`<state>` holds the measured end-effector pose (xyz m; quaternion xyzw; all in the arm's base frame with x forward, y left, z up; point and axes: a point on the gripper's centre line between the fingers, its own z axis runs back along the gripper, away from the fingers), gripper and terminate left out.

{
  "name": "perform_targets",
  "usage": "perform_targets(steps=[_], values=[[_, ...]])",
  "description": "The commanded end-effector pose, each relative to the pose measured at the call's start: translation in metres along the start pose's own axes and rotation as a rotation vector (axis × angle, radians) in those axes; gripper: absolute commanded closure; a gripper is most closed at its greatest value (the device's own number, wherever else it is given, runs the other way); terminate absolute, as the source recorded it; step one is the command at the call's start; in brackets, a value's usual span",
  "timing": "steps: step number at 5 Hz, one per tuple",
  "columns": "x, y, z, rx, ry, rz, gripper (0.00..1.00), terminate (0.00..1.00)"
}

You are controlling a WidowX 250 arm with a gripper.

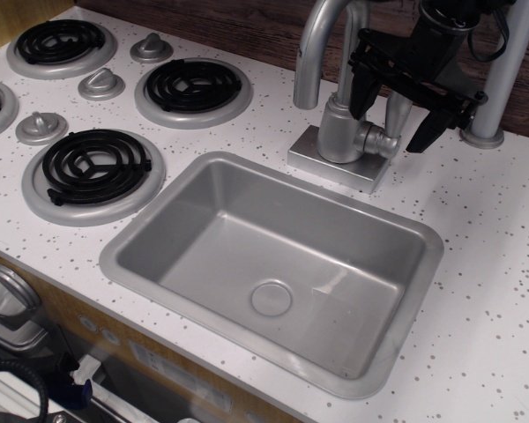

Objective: Lever vertical to front

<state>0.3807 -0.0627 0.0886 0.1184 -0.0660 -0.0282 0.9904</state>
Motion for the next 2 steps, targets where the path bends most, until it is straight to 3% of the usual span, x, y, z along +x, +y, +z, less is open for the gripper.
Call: perform_targets(steps=[1, 2], values=[[0.0, 0.0, 0.0, 0.0, 0.0, 0.0, 0.0, 0.0], [0.015, 0.0, 0.009, 0.023, -0.142, -0.04, 0.0, 0.0]])
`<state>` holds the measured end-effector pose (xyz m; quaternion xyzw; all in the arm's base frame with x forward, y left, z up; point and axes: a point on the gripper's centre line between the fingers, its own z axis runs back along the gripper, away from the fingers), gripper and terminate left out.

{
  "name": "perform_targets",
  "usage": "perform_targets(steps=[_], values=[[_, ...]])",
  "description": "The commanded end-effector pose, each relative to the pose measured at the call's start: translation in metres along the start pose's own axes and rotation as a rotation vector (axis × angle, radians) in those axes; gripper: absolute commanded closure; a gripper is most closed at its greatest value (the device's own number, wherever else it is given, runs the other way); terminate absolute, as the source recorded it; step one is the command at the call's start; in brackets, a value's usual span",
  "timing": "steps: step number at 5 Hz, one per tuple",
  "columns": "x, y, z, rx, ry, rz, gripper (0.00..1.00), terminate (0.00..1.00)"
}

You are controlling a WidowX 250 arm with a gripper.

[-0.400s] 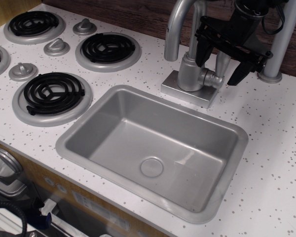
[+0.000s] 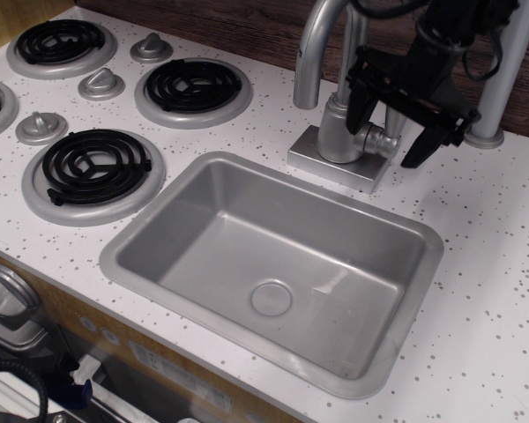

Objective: Lever vertical to front

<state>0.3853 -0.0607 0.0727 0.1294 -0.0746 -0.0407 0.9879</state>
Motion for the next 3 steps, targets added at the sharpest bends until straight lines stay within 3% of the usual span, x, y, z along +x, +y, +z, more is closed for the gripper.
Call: perform_targets(steps=[1, 3], values=[[0.024, 0.004, 0.032, 0.03, -0.236, -0.048, 0.0, 0.0], [0.05, 0.005, 0.033, 0.036, -0.32, -0.124, 0.0, 0.0]])
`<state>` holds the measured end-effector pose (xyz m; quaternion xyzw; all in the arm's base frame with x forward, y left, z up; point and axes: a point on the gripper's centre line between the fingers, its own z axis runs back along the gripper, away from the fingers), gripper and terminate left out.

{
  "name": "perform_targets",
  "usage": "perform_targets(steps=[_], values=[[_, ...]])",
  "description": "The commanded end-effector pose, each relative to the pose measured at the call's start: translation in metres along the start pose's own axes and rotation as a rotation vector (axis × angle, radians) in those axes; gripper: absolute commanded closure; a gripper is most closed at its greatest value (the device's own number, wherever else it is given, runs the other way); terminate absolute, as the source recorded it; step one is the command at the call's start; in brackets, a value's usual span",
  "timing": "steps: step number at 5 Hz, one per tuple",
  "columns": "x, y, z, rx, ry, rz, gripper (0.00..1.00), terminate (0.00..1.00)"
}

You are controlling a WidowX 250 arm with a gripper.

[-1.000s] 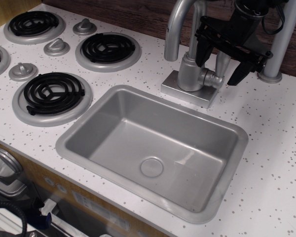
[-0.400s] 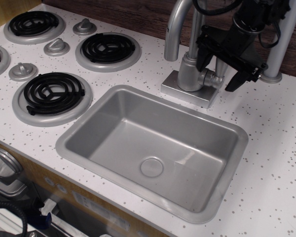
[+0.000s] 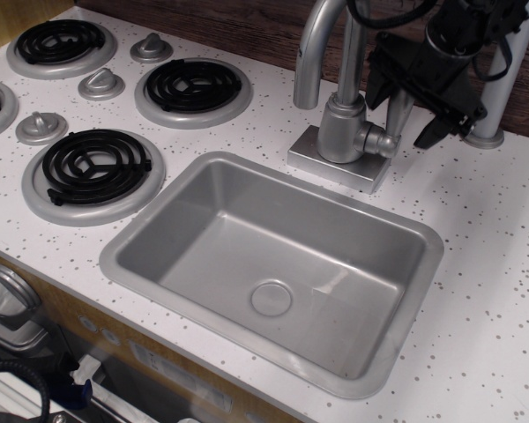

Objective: Lever vertical to front

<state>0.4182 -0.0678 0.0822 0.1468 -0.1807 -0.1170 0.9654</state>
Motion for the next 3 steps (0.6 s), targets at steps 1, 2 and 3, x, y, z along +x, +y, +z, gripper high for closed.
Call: perform_targets(steps=[1, 2, 3], values=[[0.0223, 0.0108, 0.0206, 0.004, -0.088, 0.002, 0.0, 0.0], [0.0256, 0.0113, 0.0183, 0.002, -0.078, -0.003, 0.0, 0.0], [0.0265, 0.0105, 0.0163, -0.006, -0.053, 0.002, 1.0, 0.0]])
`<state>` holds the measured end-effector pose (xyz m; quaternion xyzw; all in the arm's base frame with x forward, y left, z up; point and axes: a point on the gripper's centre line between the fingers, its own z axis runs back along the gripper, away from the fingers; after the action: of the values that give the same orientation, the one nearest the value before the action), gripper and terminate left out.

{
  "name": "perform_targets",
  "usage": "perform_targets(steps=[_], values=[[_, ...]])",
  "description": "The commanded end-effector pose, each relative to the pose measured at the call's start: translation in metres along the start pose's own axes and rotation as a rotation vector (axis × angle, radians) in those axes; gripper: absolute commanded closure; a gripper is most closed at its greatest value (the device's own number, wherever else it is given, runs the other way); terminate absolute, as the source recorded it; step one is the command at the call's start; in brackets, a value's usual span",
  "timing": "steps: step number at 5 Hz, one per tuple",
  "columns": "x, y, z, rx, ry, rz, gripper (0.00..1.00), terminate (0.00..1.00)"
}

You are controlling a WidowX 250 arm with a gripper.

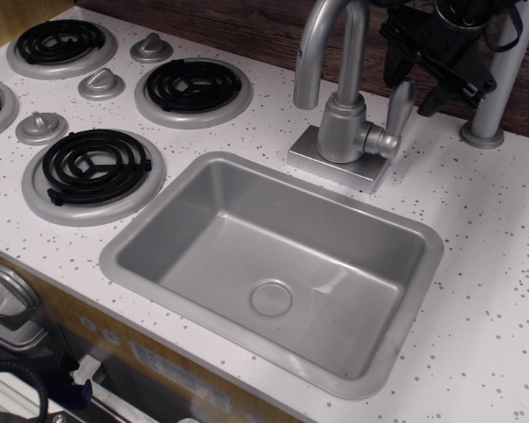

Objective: Lever vertical to front

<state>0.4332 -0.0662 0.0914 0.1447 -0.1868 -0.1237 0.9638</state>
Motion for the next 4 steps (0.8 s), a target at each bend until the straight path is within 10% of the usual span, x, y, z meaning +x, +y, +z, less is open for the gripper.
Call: perform_targets(steps=[1, 4], values=[[0.01, 0.003, 0.013, -0.008, -0.017, 0.021, 1.0, 0.0], [-0.04, -0.005, 0.021, -0.061, 0.231, 0.169, 1.0, 0.0]])
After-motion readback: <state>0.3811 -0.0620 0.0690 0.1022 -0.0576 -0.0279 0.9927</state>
